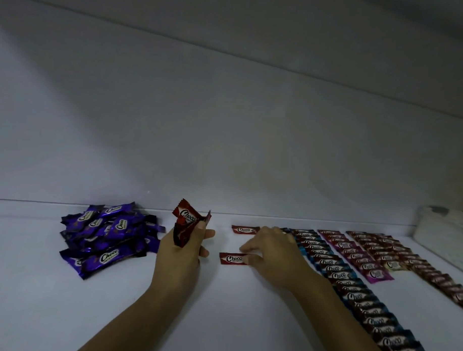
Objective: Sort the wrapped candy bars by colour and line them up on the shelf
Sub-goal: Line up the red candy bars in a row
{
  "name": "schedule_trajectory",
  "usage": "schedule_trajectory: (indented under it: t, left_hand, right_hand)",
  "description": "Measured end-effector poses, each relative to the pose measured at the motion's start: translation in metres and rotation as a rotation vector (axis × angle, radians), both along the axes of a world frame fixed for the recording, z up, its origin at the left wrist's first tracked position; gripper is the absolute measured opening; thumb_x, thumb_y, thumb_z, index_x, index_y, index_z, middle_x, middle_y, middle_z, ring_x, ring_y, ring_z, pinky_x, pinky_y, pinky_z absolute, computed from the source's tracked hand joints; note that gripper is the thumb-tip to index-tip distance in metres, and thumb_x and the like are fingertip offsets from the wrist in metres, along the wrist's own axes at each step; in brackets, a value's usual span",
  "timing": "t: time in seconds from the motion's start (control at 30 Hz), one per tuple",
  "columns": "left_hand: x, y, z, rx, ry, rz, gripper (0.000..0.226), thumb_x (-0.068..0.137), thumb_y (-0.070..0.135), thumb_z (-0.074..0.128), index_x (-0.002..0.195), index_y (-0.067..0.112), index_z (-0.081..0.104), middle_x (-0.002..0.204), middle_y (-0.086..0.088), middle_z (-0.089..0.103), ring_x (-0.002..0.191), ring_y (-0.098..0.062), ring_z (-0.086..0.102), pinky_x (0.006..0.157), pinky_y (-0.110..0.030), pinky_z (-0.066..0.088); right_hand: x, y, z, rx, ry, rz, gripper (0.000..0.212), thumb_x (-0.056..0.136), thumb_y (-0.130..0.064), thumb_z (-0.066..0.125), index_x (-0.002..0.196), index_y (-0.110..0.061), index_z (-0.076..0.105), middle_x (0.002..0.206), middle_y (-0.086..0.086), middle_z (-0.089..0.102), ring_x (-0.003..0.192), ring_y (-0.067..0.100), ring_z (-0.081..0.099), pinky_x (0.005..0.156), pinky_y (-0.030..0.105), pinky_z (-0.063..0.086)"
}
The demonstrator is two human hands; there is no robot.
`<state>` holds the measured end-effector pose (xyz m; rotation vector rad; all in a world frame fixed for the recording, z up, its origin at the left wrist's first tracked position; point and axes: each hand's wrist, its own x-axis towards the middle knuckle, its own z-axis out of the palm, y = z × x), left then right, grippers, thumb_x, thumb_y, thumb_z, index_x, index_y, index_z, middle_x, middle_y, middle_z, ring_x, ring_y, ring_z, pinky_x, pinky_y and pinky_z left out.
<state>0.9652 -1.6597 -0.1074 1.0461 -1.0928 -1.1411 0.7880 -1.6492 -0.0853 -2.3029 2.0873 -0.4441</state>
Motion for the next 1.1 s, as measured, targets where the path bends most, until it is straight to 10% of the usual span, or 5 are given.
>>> schedule_trajectory:
  t: [1.1]
  left_hand:
    - [0.001, -0.002, 0.000, 0.021, 0.026, -0.031, 0.022, 0.092, 0.033, 0.056, 0.086, 0.017, 0.071, 0.071, 0.004, 0.072, 0.054, -0.007, 0.056, 0.058, -0.026, 0.042]
  right_hand:
    - [0.003, -0.036, -0.006, -0.191, 0.205, -0.139, 0.039, 0.094, -0.013, 0.045, 0.127, -0.031, 0.057, 0.122, 0.000, 0.050, 0.115, 0.020, 0.040, 0.093, 0.031, 0.029]
